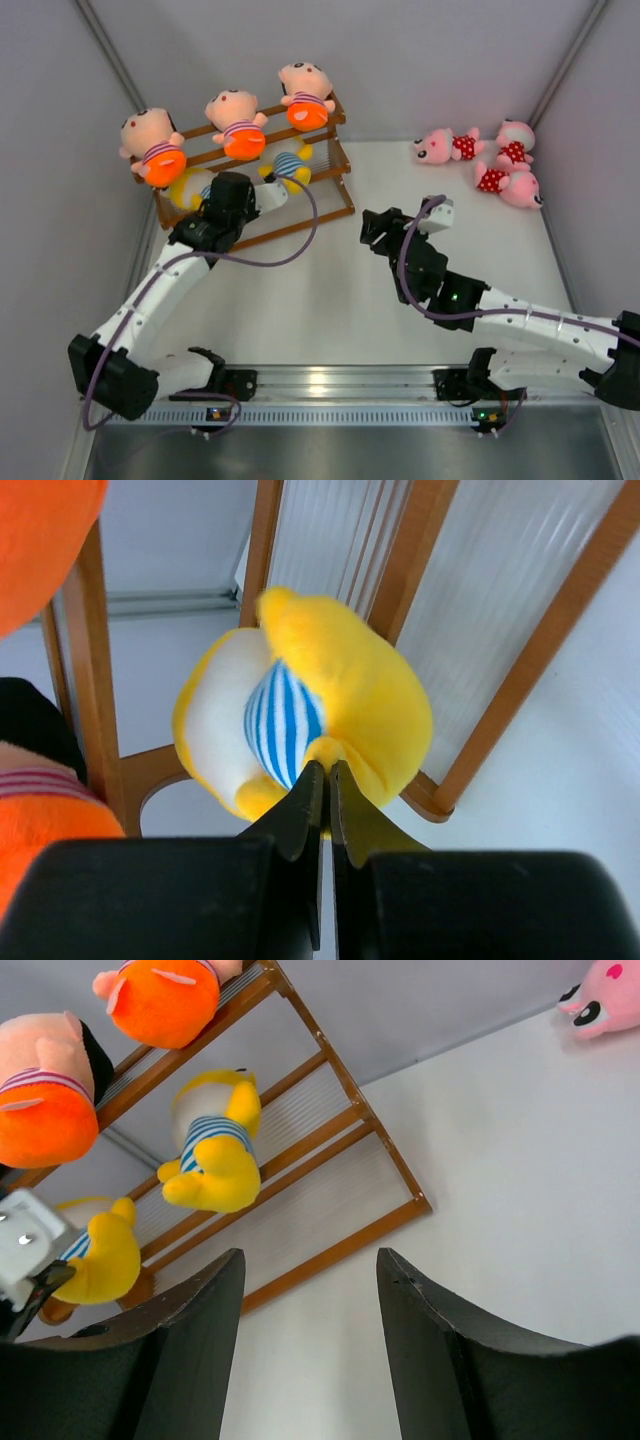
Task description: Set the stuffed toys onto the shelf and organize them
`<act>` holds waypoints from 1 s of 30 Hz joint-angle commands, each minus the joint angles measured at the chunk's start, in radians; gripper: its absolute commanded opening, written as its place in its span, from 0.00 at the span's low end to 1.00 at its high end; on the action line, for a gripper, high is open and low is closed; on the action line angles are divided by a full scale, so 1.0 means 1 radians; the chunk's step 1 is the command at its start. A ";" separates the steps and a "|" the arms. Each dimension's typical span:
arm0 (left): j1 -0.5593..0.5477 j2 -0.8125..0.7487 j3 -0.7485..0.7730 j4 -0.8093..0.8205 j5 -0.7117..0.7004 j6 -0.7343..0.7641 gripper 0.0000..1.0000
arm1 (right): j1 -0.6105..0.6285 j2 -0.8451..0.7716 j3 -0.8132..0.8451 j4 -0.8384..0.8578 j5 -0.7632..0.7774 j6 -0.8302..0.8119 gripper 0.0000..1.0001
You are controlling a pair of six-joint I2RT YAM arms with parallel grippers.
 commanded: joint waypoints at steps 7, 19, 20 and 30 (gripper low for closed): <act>0.260 -0.164 -0.051 0.023 0.522 0.165 0.00 | -0.007 -0.007 0.013 0.032 -0.036 0.011 0.56; 0.582 -0.230 -0.123 0.013 0.835 0.451 0.00 | -0.004 -0.049 -0.012 0.015 -0.030 0.021 0.56; 0.588 -0.230 -0.131 0.009 0.839 0.461 0.00 | -0.005 -0.047 -0.012 0.015 -0.033 0.019 0.56; 0.618 -0.227 -0.123 -0.001 0.864 0.465 0.25 | -0.005 -0.043 -0.003 -0.009 -0.035 0.013 0.58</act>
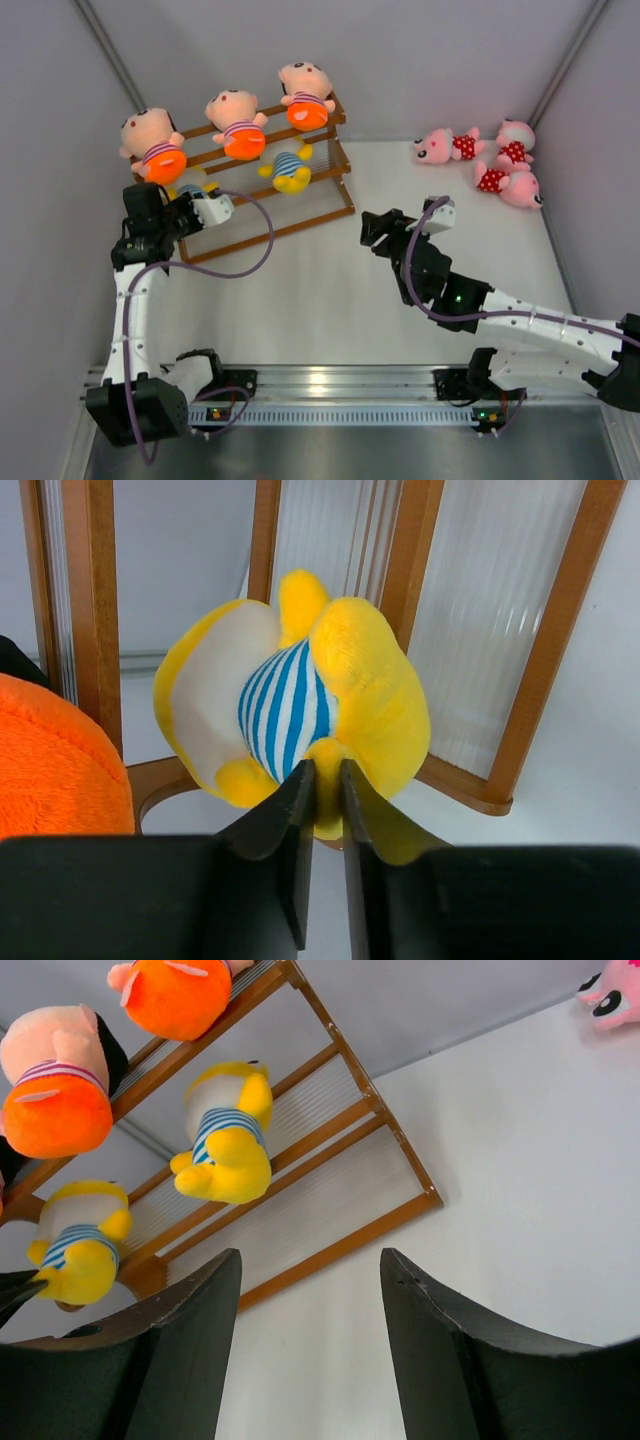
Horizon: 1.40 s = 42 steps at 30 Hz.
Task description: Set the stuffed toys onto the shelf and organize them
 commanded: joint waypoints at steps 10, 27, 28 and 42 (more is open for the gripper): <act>0.007 -0.061 0.068 0.001 0.135 -0.082 0.68 | -0.005 -0.009 0.000 -0.006 0.007 0.004 0.59; -0.182 0.140 0.151 0.045 -0.096 -0.259 0.66 | -0.007 -0.003 -0.018 -0.012 0.014 0.016 0.59; -0.200 0.148 0.151 0.056 -0.114 -0.262 0.66 | -0.005 -0.003 -0.018 -0.012 0.016 0.016 0.59; -0.219 0.199 0.135 0.059 -0.087 -0.271 0.04 | -0.008 -0.012 -0.025 -0.023 0.027 0.015 0.59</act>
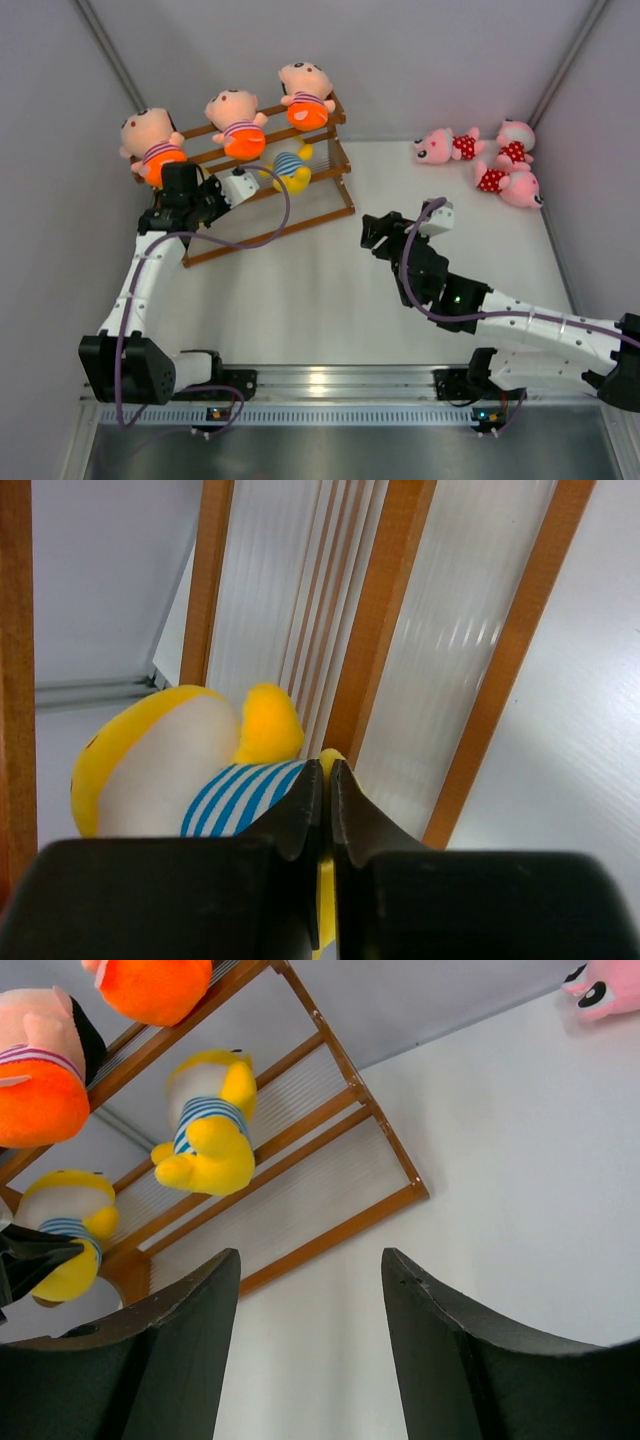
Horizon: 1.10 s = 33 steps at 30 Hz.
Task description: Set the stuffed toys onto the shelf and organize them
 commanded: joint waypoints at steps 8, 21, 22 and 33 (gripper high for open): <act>-0.004 -0.027 0.021 0.047 0.246 0.062 0.00 | -0.023 -0.025 -0.026 -0.015 0.047 -0.007 0.63; -0.003 -0.010 0.036 0.046 0.214 0.124 0.41 | -0.428 0.007 -0.007 -0.231 -0.412 0.028 0.65; -0.003 -0.015 0.045 0.046 0.207 0.111 0.55 | -0.462 0.012 -0.004 -0.254 -0.445 0.024 0.65; -0.004 -0.087 0.117 -0.027 0.118 -0.045 0.98 | -1.037 0.098 0.043 -0.374 -0.802 -0.038 0.71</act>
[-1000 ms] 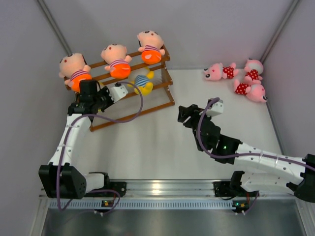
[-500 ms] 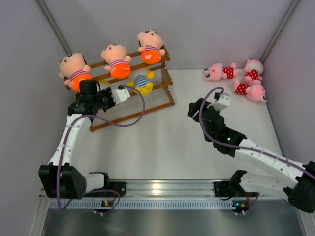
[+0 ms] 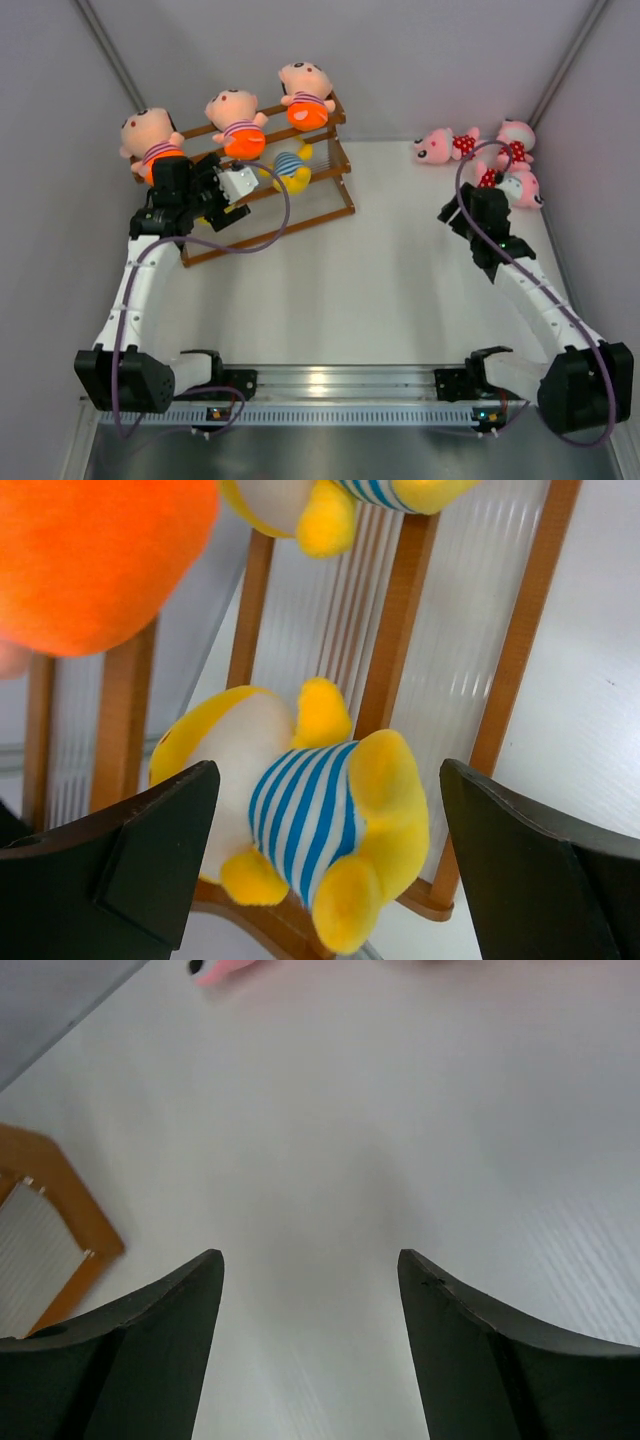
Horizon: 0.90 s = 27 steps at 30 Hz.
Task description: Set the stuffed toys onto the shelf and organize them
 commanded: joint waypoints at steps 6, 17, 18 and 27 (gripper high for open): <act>-0.010 -0.102 0.142 -0.147 -0.045 -0.178 0.98 | -0.388 0.152 0.113 -0.021 -0.201 0.000 0.81; -0.011 -0.148 0.243 -0.509 -0.177 -0.396 0.98 | -0.618 0.583 0.406 -0.008 -0.233 0.048 0.79; -0.011 -0.148 0.248 -0.532 -0.180 -0.415 0.98 | -0.629 0.606 0.447 0.002 -0.239 0.057 0.78; -0.011 -0.136 0.311 -0.670 -0.230 -0.488 0.98 | -0.634 0.827 0.673 0.055 -0.258 0.088 0.75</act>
